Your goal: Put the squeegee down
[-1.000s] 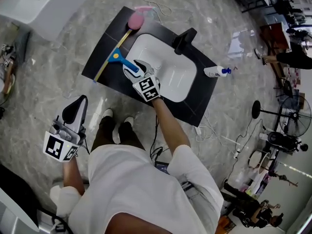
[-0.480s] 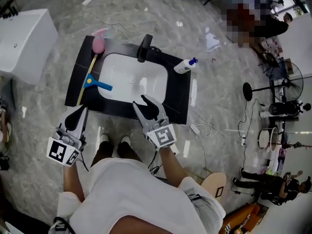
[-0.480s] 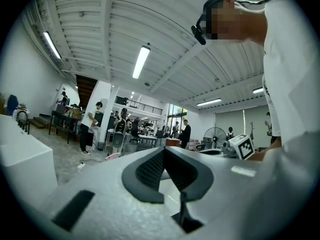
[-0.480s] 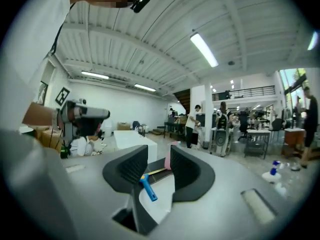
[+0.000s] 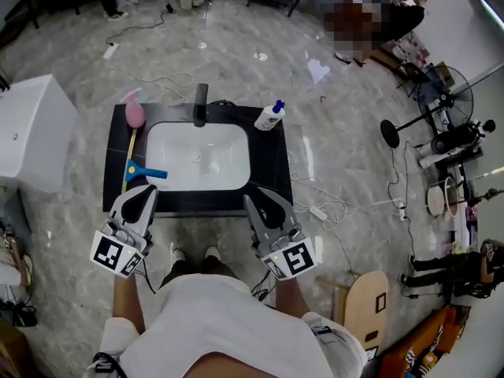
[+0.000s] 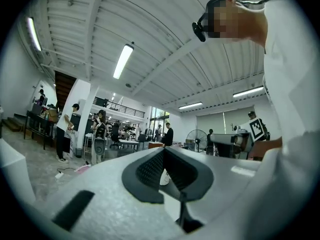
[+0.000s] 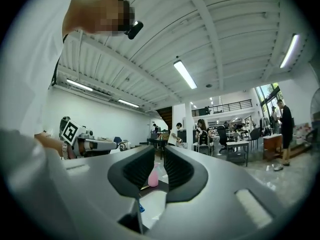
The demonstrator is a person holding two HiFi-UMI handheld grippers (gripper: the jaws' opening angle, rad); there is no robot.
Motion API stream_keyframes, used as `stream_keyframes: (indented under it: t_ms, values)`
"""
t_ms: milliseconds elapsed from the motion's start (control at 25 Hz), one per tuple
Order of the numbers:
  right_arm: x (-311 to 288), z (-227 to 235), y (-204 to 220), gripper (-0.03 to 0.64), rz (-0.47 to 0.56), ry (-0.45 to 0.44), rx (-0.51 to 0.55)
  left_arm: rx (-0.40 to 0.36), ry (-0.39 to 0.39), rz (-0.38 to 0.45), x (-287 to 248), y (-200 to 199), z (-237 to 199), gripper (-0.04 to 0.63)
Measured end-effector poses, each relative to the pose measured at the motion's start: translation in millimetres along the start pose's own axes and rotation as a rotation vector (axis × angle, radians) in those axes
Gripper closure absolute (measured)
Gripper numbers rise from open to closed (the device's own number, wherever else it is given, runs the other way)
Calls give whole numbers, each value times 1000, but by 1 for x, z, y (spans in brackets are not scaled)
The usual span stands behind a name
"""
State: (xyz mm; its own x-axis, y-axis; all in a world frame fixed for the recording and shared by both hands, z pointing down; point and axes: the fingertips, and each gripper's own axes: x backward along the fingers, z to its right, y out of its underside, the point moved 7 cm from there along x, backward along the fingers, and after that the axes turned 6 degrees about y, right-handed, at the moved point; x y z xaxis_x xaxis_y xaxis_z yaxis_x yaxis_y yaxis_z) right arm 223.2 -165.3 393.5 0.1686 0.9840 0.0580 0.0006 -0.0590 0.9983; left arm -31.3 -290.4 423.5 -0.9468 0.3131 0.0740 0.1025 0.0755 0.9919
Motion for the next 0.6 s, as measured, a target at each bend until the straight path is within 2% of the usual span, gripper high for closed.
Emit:
stream_keyframes:
  t_ms: [200,600]
  values:
    - [0,1,-3,609,17,-6,-36,-24,2,20,-4,-14,9,595]
    - [-8,-5,-11,609,30,-65,-39,-41,-29,14,4,-24,18,595]
